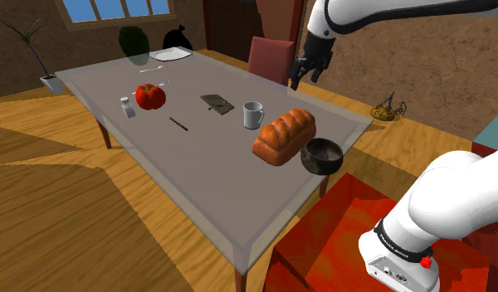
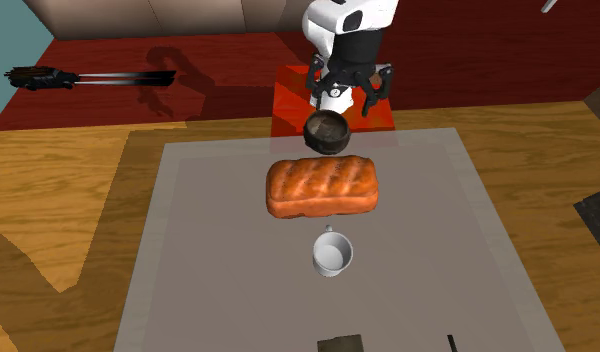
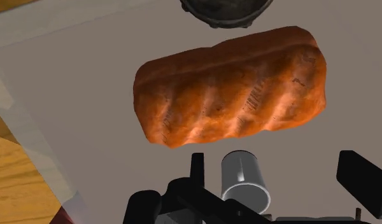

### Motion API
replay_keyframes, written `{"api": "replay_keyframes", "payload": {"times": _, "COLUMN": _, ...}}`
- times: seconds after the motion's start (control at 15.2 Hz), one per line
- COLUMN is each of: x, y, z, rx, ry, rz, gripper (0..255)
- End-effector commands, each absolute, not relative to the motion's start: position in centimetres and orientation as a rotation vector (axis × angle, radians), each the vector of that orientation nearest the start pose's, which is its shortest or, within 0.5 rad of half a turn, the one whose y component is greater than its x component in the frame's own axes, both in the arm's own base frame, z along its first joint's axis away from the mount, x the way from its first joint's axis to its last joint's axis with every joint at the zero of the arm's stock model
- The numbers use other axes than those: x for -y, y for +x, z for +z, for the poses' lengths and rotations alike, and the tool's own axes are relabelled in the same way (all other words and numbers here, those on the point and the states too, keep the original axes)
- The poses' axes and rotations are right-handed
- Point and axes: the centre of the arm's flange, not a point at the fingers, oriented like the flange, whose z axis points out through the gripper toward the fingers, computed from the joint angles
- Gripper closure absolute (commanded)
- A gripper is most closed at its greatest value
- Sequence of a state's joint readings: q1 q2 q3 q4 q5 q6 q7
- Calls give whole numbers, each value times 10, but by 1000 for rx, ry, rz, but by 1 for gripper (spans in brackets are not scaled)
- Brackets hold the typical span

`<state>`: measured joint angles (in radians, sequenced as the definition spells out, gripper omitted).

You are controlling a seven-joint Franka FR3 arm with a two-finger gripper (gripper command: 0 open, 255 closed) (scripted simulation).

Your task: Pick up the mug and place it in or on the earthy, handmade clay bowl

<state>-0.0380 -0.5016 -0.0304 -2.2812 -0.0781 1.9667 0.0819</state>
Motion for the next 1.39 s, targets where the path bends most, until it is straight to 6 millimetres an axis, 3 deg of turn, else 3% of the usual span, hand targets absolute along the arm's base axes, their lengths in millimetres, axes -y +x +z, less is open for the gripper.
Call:
{"api": "replay_keyframes", "payload": {"times": 0.0, "x": 41, "y": 443, "z": 544, "rx": -205, "ry": -3170, "rz": -289, "gripper": 0}}
{"api": "replay_keyframes", "payload": {"times": 1.32, "x": 100, "y": 652, "z": 386, "rx": -268, "ry": -3073, "rz": -175, "gripper": 0}}
